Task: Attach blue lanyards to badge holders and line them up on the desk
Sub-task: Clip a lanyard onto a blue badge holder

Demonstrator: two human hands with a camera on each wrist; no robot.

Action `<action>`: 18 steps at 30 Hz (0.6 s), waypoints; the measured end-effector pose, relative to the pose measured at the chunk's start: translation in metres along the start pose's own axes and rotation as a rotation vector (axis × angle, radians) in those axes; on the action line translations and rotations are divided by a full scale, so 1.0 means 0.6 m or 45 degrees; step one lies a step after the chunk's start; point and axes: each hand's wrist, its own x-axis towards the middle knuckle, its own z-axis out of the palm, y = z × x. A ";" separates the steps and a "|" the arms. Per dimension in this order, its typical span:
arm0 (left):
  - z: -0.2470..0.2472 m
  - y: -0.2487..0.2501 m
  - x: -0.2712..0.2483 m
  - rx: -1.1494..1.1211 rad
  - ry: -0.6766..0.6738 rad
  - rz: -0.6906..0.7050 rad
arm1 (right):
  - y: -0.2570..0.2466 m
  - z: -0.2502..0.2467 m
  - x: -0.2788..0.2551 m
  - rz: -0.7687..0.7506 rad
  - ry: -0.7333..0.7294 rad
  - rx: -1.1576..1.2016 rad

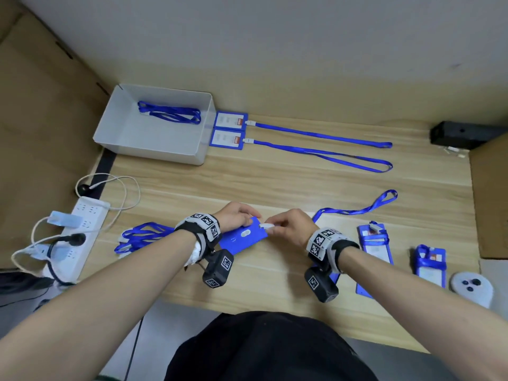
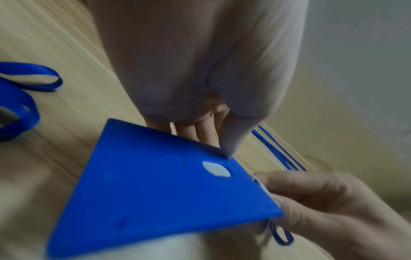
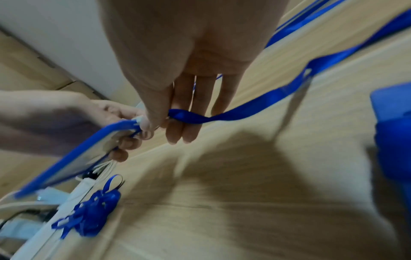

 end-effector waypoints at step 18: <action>0.005 0.034 0.004 0.214 -0.211 0.090 | -0.044 -0.058 -0.036 0.181 0.028 0.201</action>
